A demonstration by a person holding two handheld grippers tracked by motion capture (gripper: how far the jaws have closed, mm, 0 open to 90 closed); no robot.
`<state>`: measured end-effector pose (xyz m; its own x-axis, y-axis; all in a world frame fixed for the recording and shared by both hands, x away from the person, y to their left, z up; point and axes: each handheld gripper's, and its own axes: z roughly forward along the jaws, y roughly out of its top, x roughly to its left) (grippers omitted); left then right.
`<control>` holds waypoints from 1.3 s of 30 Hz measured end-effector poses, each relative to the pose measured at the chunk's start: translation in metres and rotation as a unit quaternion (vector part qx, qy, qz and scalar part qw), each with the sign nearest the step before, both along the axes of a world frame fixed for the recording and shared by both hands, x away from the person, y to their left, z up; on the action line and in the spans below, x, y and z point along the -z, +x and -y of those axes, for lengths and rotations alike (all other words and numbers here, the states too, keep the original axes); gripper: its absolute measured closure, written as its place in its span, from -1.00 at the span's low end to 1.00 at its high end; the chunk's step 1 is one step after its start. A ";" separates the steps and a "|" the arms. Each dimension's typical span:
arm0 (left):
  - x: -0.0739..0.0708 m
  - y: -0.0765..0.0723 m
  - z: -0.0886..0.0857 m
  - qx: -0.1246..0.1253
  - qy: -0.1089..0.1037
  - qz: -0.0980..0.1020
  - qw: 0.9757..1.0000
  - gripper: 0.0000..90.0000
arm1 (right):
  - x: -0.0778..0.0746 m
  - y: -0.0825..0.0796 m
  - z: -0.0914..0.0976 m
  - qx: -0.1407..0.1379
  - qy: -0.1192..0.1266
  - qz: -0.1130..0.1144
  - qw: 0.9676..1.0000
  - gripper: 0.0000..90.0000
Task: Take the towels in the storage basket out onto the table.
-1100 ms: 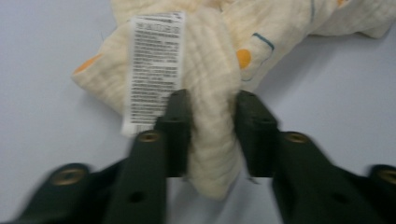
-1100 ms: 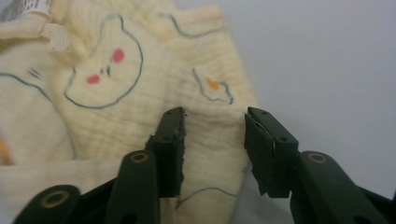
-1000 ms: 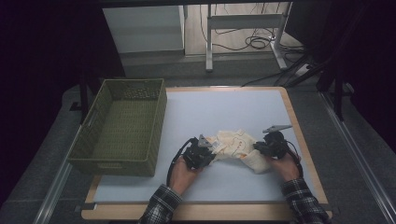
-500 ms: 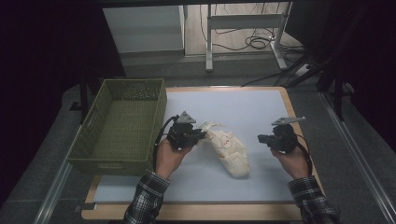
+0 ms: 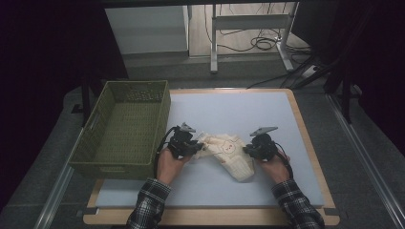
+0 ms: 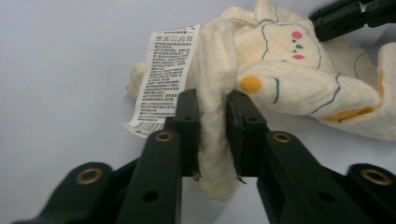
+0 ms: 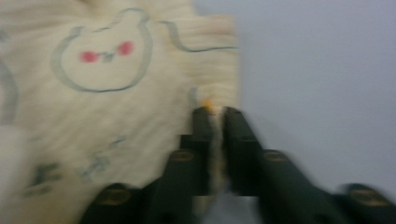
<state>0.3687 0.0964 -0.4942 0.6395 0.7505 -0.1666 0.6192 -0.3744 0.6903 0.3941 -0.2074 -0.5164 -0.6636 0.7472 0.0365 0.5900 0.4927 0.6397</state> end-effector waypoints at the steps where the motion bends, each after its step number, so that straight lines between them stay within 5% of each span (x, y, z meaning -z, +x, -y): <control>1: -0.002 -0.002 0.000 -0.001 -0.004 0.006 1.000 0.78 | -0.002 -0.003 -0.002 -0.003 -0.010 -0.003 1.000 0.96; 4: -0.007 -0.006 -0.003 0.002 -0.016 0.017 1.000 0.79 | -0.008 -0.007 0.000 -0.007 -0.022 0.005 1.000 0.96; 9: -0.034 -0.012 -0.011 0.006 -0.065 0.046 0.997 0.79 | -0.043 -0.016 0.025 0.010 0.002 0.051 0.999 0.97; 11: -0.047 -0.009 -0.010 0.006 -0.073 0.060 0.995 0.79 | -0.066 -0.012 0.041 0.029 0.030 0.073 0.996 0.96; 14: -0.061 0.011 -0.006 -0.023 -0.045 0.084 0.995 0.75 | -0.078 -0.004 0.047 0.045 0.026 0.091 0.994 0.96; 16: -0.058 0.038 -0.002 -0.067 0.005 0.078 0.995 0.53 | -0.082 0.013 0.053 0.069 0.019 0.111 0.991 0.90; 17: -0.054 0.049 -0.001 -0.080 0.013 0.061 0.995 0.32 | -0.076 0.032 0.060 0.098 0.019 0.081 0.992 0.70; 20: -0.044 0.055 0.002 -0.077 0.008 0.051 0.996 0.21 | -0.070 0.038 0.066 0.108 0.012 0.071 0.992 0.62; 23: -0.034 0.047 0.005 -0.055 0.001 0.052 0.997 0.15 | -0.064 0.033 0.069 0.087 0.018 0.061 0.994 0.56; 29: -0.008 0.034 0.012 -0.024 -0.013 0.019 0.999 0.12 | -0.049 0.023 0.057 0.042 0.017 0.028 0.999 0.47; 32: 0.008 0.023 0.022 -0.003 -0.002 0.009 1.000 0.05 | -0.036 0.020 0.042 0.016 0.009 0.014 1.000 0.37; 39: 0.027 0.027 0.031 -0.006 0.039 0.022 0.999 0.00 | -0.013 0.027 0.024 -0.001 -0.038 0.010 0.999 0.26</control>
<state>0.3958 0.0654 -0.5214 0.6357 0.7679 -0.0782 0.5934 -0.4213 0.6858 0.4213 -0.2317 -0.5036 -0.6656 0.7456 -0.0334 0.5761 0.5417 0.6122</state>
